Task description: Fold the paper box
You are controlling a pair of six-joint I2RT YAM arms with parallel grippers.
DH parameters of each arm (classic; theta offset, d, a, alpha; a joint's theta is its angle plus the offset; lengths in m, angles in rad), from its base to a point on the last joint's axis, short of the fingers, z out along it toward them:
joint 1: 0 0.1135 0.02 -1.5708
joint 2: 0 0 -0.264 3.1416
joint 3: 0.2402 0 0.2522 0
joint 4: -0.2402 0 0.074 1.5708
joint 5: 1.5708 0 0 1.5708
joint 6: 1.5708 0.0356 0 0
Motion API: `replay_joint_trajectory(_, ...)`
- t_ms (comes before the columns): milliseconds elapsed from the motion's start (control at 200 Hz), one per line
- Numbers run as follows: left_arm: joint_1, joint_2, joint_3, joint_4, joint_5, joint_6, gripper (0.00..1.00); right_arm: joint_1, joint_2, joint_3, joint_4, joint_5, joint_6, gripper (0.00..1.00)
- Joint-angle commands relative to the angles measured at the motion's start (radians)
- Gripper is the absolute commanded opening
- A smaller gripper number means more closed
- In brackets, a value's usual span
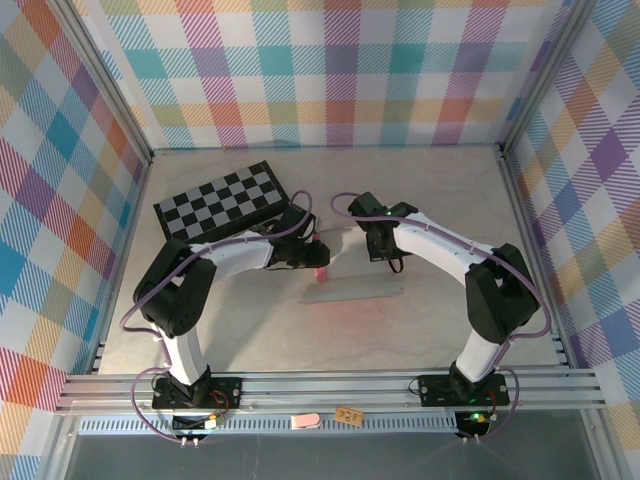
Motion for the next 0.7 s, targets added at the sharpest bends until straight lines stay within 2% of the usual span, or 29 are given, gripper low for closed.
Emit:
replay_joint_trajectory(0,0.002,-0.062,-0.028,0.07,0.022,0.013,0.29,0.007,-0.02,-0.001,0.002,0.016,-0.009,0.0)
replay_joint_trajectory(210,0.012,-0.098,-0.057,0.12,0.082,0.0,0.31,0.007,-0.02,0.0,-0.008,0.012,-0.008,0.0)
replay_joint_trajectory(390,0.027,-0.104,-0.085,0.167,0.165,-0.004,0.39,0.008,-0.014,0.001,-0.001,-0.011,-0.016,0.0)
replay_joint_trajectory(555,0.052,-0.108,-0.106,0.233,0.262,-0.013,0.42,0.007,-0.001,0.005,-0.003,-0.026,-0.023,0.0)
replay_joint_trajectory(695,0.068,-0.125,-0.121,0.27,0.326,-0.017,0.5,0.007,0.014,0.007,-0.005,-0.04,-0.028,0.0)
